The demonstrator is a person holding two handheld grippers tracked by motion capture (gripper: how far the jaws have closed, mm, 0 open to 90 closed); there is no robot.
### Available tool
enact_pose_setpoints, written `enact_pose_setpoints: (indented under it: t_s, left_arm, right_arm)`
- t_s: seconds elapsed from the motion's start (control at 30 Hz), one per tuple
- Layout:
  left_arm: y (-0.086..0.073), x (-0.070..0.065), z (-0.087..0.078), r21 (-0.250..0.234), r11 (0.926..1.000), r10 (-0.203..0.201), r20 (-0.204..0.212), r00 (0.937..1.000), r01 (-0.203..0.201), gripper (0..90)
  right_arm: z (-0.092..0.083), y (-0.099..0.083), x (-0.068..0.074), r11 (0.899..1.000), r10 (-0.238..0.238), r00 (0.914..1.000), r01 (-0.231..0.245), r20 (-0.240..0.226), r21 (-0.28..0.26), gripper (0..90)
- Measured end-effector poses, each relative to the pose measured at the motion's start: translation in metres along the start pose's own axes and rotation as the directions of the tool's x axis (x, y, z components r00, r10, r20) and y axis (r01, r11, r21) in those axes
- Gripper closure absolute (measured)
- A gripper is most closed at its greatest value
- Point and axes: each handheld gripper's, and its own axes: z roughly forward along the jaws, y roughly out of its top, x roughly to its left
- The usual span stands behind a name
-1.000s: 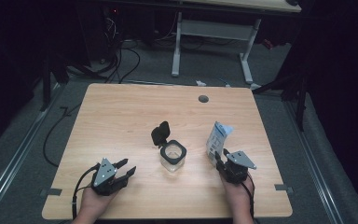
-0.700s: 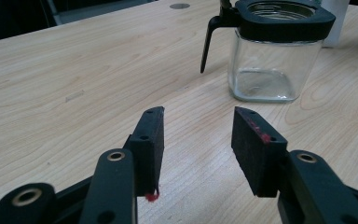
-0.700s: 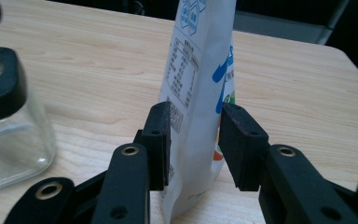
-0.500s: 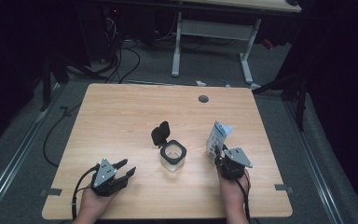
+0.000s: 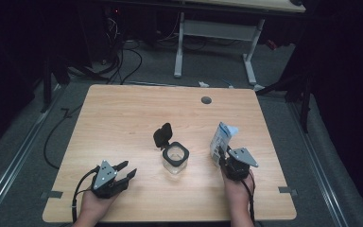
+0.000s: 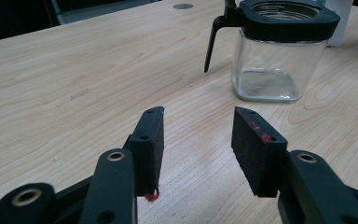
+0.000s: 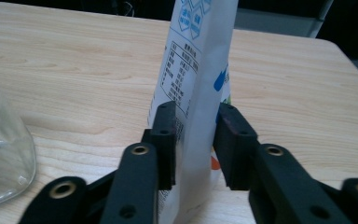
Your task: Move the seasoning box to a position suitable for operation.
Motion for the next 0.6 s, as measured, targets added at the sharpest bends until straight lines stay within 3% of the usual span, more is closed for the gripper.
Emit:
enact_pose_setpoints:
  t_s: [0.1, 0.2, 0.3, 0.4, 0.6]
  left_arm:
    - [0.000, -0.001, 0.000, 0.001, 1.0000, 0.000, 0.000, 1.0000, 0.000, 53.9]
    - [0.001, 0.000, 0.000, 0.009, 0.9999, -0.005, 0.008, 1.0000, 0.005, 52.8]
    - [0.002, 0.000, 0.000, 0.011, 0.9997, -0.020, 0.014, 0.9997, 0.020, 52.3]
    - [0.002, -0.001, -0.001, 0.013, 0.9996, -0.024, 0.019, 0.9995, 0.024, 51.5]
    - [0.003, -0.002, 0.000, 0.005, 0.9996, -0.027, 0.052, 0.9983, 0.027, 50.2]
  right_arm:
    - [0.005, -0.002, 0.004, 1.000, -0.006, 1.0000, 0.006, 0.008, -0.003, 67.0]
    - [0.005, -0.001, 0.005, 1.000, 0.002, 1.0000, -0.002, 0.006, -0.008, 72.1]
    - [0.003, 0.000, 0.002, 0.999, 0.037, 0.9992, -0.037, -0.018, -0.005, 78.2]
    - [0.002, 0.001, 0.001, 1.000, 0.023, 0.9994, -0.023, -0.026, -0.001, 80.8]
    - [0.000, 0.002, -0.008, 0.999, 0.050, 0.9950, -0.049, -0.086, 0.018, 83.6]
